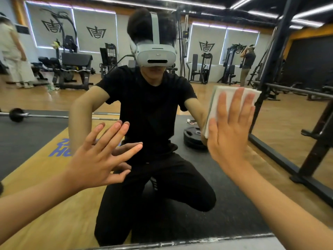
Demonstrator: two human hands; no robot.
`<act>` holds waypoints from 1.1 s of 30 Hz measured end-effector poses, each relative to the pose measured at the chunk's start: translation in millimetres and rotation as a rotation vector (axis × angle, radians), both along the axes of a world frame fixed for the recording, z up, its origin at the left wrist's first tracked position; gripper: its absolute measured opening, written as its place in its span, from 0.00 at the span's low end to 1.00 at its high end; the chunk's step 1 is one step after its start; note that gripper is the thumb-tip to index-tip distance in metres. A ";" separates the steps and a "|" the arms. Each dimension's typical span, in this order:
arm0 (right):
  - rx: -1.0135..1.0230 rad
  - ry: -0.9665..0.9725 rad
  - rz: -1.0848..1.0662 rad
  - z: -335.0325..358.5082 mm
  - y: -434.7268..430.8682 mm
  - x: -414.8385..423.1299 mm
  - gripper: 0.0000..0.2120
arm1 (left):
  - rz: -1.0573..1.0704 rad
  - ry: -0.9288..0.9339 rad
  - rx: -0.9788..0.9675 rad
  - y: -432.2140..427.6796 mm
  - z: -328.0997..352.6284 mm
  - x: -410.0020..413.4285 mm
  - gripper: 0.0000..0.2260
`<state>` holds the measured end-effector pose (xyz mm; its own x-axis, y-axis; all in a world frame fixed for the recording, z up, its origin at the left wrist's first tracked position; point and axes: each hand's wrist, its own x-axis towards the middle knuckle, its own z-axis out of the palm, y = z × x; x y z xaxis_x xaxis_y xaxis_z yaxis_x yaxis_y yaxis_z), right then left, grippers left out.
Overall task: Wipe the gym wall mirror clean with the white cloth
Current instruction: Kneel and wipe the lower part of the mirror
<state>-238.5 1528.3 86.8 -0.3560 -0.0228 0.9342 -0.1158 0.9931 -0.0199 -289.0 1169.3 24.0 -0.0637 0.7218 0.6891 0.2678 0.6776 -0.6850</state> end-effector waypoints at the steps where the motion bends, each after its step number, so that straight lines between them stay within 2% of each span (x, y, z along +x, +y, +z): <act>1: -0.044 0.020 0.007 4.1 -19.4 -2.5 0.30 | 0.000 -0.005 -0.001 -0.6 -0.4 0.2 0.39; 3: -0.005 0.021 0.036 8.3 -60.5 -6.2 0.29 | -0.001 -0.009 0.002 -1.2 -0.6 1.1 0.39; 7: 0.242 0.005 0.121 9.6 -107.5 -12.8 0.29 | -0.010 -0.016 0.001 -1.0 1.0 0.5 0.38; 12: 0.456 0.053 0.087 9.6 -31.3 -12.5 0.29 | -0.031 -0.019 0.013 -1.1 -0.4 1.5 0.37; 14: 0.390 0.030 0.020 1.9 21.0 -6.8 0.31 | -0.038 -0.018 0.014 0.2 0.8 1.2 0.38; 17: 0.182 -0.046 -0.053 -13.9 63.9 7.4 0.33 | -0.039 -0.002 0.030 2.0 0.6 0.1 0.38; 20: -0.045 -0.049 -0.041 -15.4 28.8 8.2 0.30 | -0.036 0.006 0.027 2.2 0.5 -0.1 0.37; 22: -0.063 -0.038 0.005 -9.2 -21.1 1.5 0.29 | -0.031 0.001 0.016 2.2 0.9 -1.9 0.36; 26: 0.135 0.017 0.078 3.1 -120.0 -11.7 0.27 | -0.027 -0.002 0.019 0.5 -0.1 -1.9 0.36; 28: 0.210 0.021 0.103 6.6 -143.3 -14.5 0.27 | -0.042 -0.012 0.021 -0.7 0.4 -1.0 0.36; 30: 0.327 0.017 0.130 9.0 -132.4 -15.3 0.27 | -0.050 -0.026 0.025 -1.1 1.3 0.6 0.35; 33: 0.464 0.040 0.131 5.0 -71.3 -13.7 0.28 | -0.052 -0.033 0.037 -1.6 0.9 1.8 0.36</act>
<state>-252.2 1457.0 91.7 -0.2864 -0.4826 0.8277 -0.2326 0.8730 0.4286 -287.1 1167.7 24.9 -0.0505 0.6989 0.7135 0.3254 0.6869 -0.6498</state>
